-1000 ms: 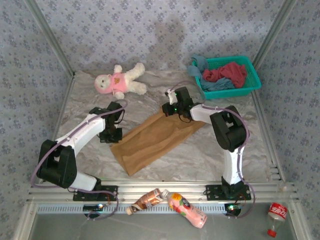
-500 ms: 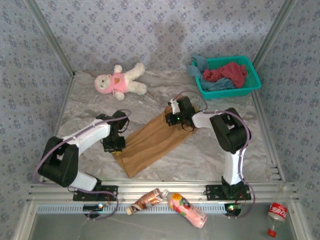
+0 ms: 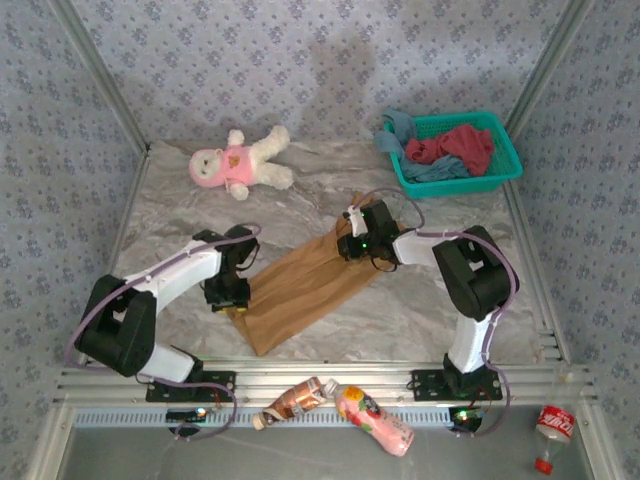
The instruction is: Fold and stack the tank tops
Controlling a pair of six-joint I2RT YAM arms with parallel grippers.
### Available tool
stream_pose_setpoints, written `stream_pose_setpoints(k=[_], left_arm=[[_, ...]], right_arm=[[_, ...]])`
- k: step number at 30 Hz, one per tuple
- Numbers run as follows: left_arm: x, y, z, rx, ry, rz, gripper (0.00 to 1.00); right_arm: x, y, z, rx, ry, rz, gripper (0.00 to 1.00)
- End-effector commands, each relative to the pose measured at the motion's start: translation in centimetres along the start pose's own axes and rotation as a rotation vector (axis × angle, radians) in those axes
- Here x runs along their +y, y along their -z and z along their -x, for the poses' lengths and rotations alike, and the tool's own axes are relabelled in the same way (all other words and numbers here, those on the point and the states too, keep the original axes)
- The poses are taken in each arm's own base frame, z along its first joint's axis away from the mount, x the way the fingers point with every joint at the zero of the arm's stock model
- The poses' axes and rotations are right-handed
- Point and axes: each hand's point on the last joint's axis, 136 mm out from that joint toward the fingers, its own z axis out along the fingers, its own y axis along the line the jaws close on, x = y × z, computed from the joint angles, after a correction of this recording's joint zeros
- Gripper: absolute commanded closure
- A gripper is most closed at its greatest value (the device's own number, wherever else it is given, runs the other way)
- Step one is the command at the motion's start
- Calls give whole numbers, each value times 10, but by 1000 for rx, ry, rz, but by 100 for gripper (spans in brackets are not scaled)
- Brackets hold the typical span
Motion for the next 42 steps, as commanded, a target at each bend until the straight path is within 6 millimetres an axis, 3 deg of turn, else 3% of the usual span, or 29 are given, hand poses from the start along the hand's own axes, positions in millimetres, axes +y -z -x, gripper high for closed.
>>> stream_pose_setpoints(k=[1,6,9,15,18,24,31,38,42], left_arm=[[-11,23,2,-23,15,-67,63],[-32,35,20,-64,27,-140,63],[-44,30,32,-61,9,-145,63],[-59,6,46,-52,-17,-139,65],[-62,-7,43,-24,-28,-136,68],[-54,-23,23,24,-44,-104,73],[-43,-32,8,54,-40,-83,74],[-37,-37,0,77,-50,-66,74],[-35,-41,-4,93,-65,-50,74]], right_arm=[[2,12,-11,35,-11,-24,88],[-1,23,-20,63,-14,-41,82],[-3,33,-17,57,-10,-59,78],[-2,48,33,-41,20,-62,71],[4,40,59,-83,28,-34,67],[4,9,91,-90,31,-53,57],[-26,-22,86,-16,-1,-145,57],[-62,-17,99,-34,-24,-250,56],[-71,-22,105,-21,-29,-272,56]])
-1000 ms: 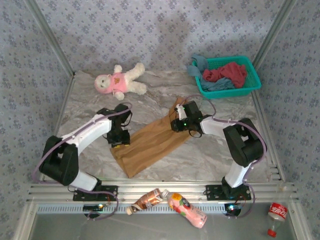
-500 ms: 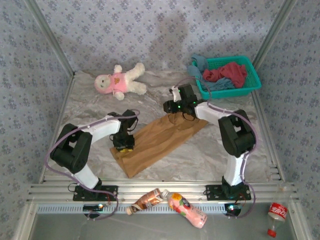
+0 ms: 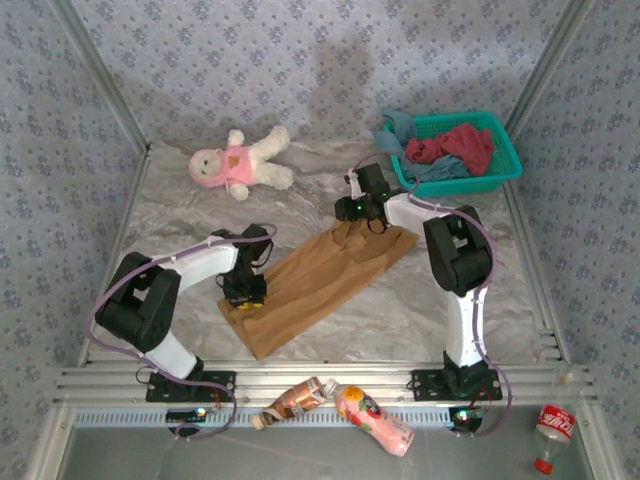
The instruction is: Fold and stack the tank tops
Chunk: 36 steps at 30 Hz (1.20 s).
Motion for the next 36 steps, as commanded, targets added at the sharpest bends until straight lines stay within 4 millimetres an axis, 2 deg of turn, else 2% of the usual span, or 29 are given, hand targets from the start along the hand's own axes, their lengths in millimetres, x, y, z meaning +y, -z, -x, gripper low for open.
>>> stream_pose_setpoints(k=[1,5,8,14,17,29,32,36], left_arm=[[13,-12,-22,78,-24,52,74],[14,-12,-22,81,-29,56,74],[12,-13,-22,88,-27,50,74],[13,-14,-22,93,-31,57,74],[11,-14,-21,93,-33,51,74],[8,-13,-19,99,-42,50,74],[10,-13,-20,102,-42,54,74],[11,-13,-22,101,-41,58,74]], right_arm=[[-14,-9,-2,62,2,-63,56],[-30,-12,0,70,-23,-120,57],[-29,-9,6,60,-10,-144,57],[-38,13,18,5,-2,-223,56],[-44,18,17,9,-17,-247,56],[-53,-11,25,30,-19,-286,58],[-57,-16,11,113,-17,-307,60],[-61,-13,8,129,4,-341,60]])
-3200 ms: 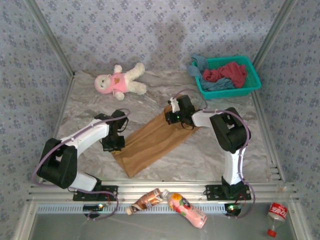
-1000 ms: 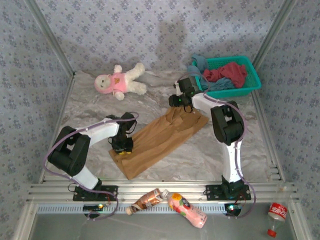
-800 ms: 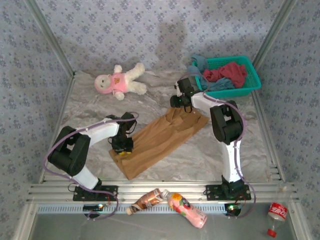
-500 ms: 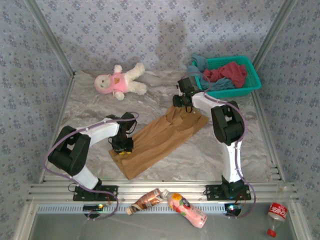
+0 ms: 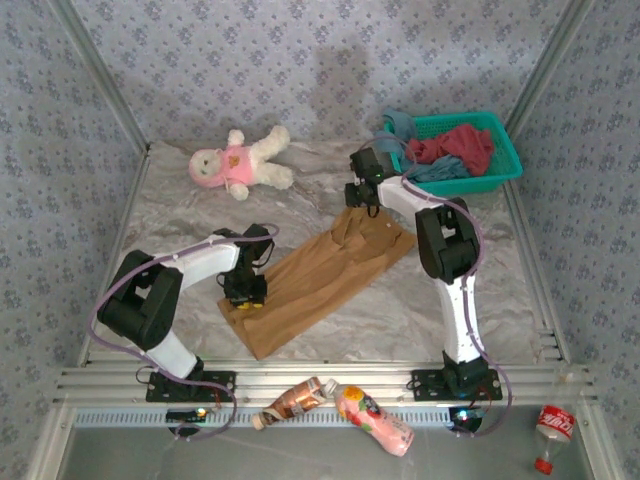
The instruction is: Fold and stack the tank tops
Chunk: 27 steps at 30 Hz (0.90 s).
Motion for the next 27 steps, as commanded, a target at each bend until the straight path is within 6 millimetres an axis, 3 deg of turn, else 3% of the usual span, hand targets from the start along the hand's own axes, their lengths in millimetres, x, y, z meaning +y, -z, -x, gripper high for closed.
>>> stream_pose_setpoints(k=[1,6,14,22,27], left_arm=[[12,-12,-23,93,-13,49,74],[11,-12,-22,92,-16,50,74],[13,-12,-23,95,-20,57,74],[15,-14,-27,110,-21,64,74],[16,-15,-27,119,-32,68,74]], right_arm=[[-10,0,-13,66,30,-60,60],[-14,-2,-19,92,40,-80,63],[-16,7,-7,32,8,-72,88],[-43,30,12,-143,-212,-39,92],[-51,26,0,-167,-292,-29,90]])
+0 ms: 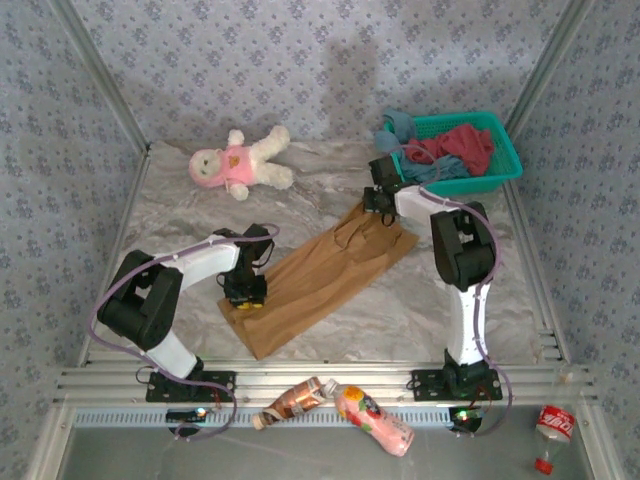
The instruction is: Fold and stack the tank tops
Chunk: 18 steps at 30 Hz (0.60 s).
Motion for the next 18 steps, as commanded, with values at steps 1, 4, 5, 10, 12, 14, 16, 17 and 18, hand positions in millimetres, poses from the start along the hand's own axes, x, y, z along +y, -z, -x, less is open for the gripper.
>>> stream_pose_setpoints(k=[1,4,5,10,12,14,16,17,18], left_arm=[[15,-16,-27,118,-22,67,74],[15,-17,-28,123,-24,67,74],[16,-17,-29,124,-22,68,74],[18,-18,-31,131,-25,71,74],[18,-18,-32,131,-26,73,74],[17,-19,-31,131,-25,72,74],[18,-19,-32,133,-26,76,74],[19,-19,-32,134,-28,78,74],[19,-20,-32,137,-30,81,74]], right_arm=[[-6,7,16,-97,-113,19,89],[-12,4,13,-103,-139,17,87],[-14,3,11,-99,-139,10,86],[-29,5,10,-118,-198,-14,83],[-33,3,8,-120,-226,-10,82],[-36,2,5,-122,-251,-7,82],[-36,1,5,-136,-269,5,81],[-37,1,3,-136,-281,1,80],[-38,0,2,-143,-295,5,79]])
